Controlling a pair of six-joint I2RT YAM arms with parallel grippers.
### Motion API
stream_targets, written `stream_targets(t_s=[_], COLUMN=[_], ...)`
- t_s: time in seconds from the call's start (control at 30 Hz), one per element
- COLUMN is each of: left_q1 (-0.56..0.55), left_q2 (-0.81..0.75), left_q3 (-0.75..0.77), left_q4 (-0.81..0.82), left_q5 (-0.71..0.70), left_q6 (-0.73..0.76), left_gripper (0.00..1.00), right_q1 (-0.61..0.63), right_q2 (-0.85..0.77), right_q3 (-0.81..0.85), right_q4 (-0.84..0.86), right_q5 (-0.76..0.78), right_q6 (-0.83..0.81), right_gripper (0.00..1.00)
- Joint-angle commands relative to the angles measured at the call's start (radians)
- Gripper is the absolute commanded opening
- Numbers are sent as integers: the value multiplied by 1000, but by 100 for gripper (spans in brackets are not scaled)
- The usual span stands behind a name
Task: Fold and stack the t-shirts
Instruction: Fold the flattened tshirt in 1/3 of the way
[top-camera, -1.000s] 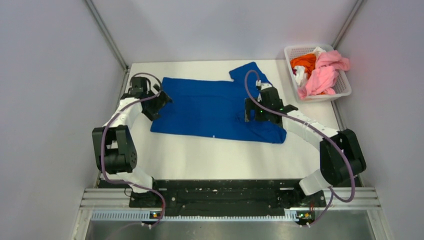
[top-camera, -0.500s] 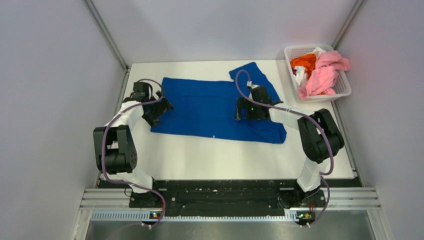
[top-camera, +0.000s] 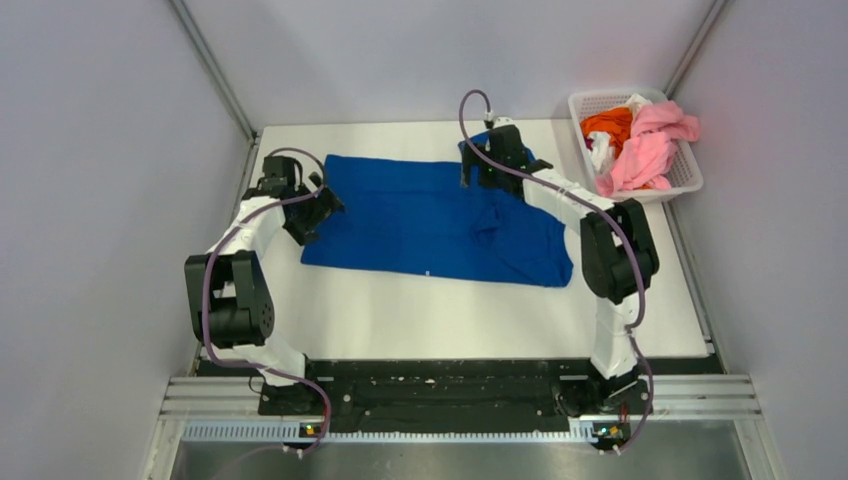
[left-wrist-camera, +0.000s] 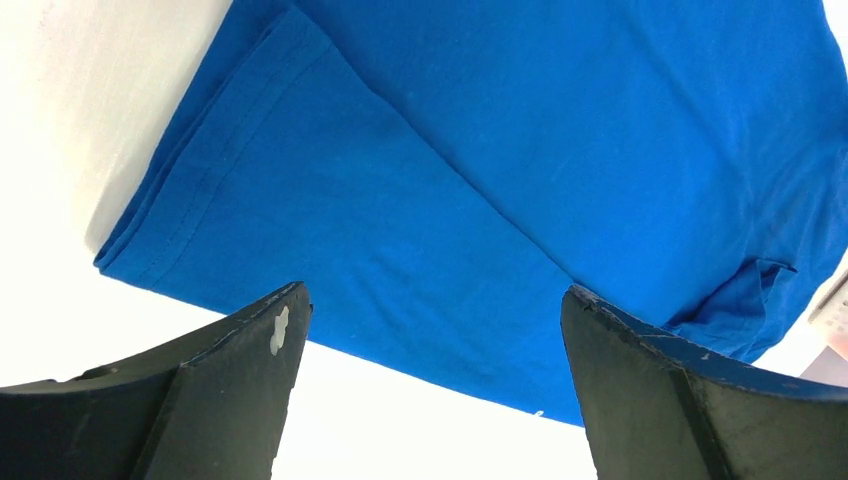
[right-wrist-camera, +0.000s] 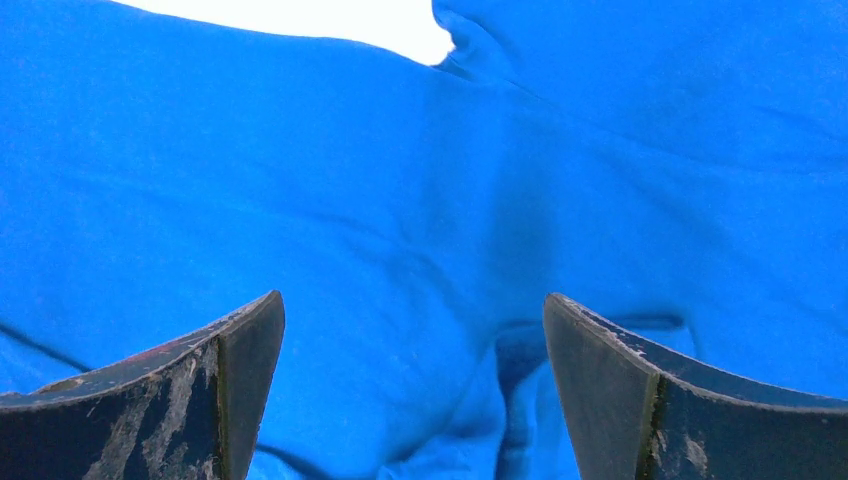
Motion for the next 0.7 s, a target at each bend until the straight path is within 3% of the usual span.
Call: stream_targets(t_s=[0.0, 0.23, 0.37, 0.53, 0.67], left_q1=[4, 3, 2, 2, 3], left_q2=[-11, -16, -27, -28, -34], left_q3=[33, 11, -8, -10, -4], left_q4=[27, 41, 40, 31, 26], left_q5=[38, 53, 42, 35, 30], left_q6=[9, 17, 24, 25, 29], left_gripper=[99, 99, 99, 99, 99], right_q1=[0, 10, 44, 95, 138], right_q2=[-131, -323, -321, -186, -48], right_q3=[-79, -394, -455, -314, -86], right_q4=[-74, -87, -74, -52, -90], right_q5=[80, -22, -56, -98, -12], right_q6=[-13, 108, 135, 125, 107], right_gripper=[99, 99, 99, 99, 99])
